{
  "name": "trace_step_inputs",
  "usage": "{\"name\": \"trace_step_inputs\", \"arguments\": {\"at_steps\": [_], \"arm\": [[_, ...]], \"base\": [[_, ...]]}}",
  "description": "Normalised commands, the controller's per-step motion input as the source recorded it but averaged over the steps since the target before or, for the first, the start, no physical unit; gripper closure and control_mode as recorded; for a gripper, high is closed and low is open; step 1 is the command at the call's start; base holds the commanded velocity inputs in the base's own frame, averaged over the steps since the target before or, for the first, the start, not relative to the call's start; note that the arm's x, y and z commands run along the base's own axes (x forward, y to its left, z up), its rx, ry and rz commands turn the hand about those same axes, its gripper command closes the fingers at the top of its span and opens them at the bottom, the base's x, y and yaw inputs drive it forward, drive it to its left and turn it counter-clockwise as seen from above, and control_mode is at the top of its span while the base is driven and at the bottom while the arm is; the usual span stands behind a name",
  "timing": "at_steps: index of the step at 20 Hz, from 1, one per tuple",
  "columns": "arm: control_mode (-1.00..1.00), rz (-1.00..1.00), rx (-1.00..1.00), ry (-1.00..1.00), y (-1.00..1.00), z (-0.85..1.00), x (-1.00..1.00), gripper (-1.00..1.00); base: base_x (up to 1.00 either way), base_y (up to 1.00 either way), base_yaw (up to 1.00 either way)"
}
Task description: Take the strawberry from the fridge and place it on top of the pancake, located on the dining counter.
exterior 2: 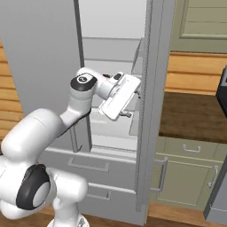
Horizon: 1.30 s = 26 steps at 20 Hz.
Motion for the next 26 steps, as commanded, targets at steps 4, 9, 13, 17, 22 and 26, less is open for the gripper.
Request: {"name": "trace_step_inputs", "arguments": {"at_steps": [4,9,13,17,22,26], "arm": [[-1.0,0.25,0.0,0.0,0.99,0.0,-0.07,-1.0],[-1.0,0.18,0.19,-0.07,0.96,0.0,-0.02,-1.0],[-1.0,0.09,0.46,-0.02,1.0,-0.02,0.1,-1.0],[-1.0,-0.14,0.58,-0.37,0.94,-0.22,0.42,-1.0],[-1.0,-0.32,0.83,-0.37,0.46,-0.57,0.37,-1.0],[-1.0,-0.4,0.93,-0.3,0.18,-0.83,0.2,-1.0]], "base": [[0.0,0.0,0.0],[0.0,0.0,0.0],[0.0,0.0,0.0],[0.0,0.0,0.0],[0.0,0.0,0.0],[0.0,0.0,0.0]]}}
